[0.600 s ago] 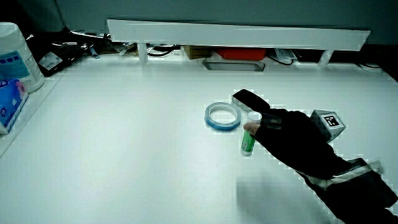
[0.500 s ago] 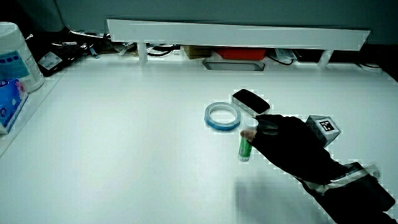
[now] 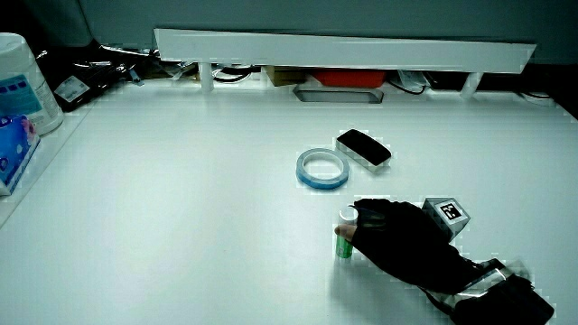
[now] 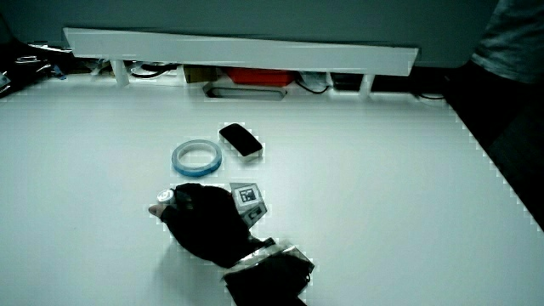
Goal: Place glue stick
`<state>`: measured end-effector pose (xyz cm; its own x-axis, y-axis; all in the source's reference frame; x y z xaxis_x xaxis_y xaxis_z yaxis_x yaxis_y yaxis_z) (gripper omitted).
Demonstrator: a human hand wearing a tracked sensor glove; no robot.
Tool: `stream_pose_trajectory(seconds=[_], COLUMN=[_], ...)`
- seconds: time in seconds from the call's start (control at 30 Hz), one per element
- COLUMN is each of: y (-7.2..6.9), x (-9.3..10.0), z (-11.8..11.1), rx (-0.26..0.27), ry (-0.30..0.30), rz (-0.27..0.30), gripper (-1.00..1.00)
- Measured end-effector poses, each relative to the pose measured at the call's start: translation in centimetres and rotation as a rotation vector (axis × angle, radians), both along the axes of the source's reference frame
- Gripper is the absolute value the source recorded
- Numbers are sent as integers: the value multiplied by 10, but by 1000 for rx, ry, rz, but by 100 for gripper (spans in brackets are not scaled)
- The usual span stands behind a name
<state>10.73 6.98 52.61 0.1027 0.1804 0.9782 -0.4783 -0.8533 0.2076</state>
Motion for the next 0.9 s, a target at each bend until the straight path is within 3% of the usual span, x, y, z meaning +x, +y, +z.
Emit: stream_pose_trajectory(seconds=[0.03, 0.13, 0.27, 0.33, 0.4, 0.73, 0.9], y=[1, 5, 5, 6, 7, 9, 10], x=[0, 0, -1, 0, 0, 0, 1], z=[3, 7, 7, 8, 9, 8, 7], rx=[8, -15, 0, -26, -7, -14, -13], ry=[25, 19, -5, -8, -6, -8, -5], rz=[-6, -9, -5, -2, -9, -13, -13], gripper=[0, 0, 0, 0, 0, 0, -17])
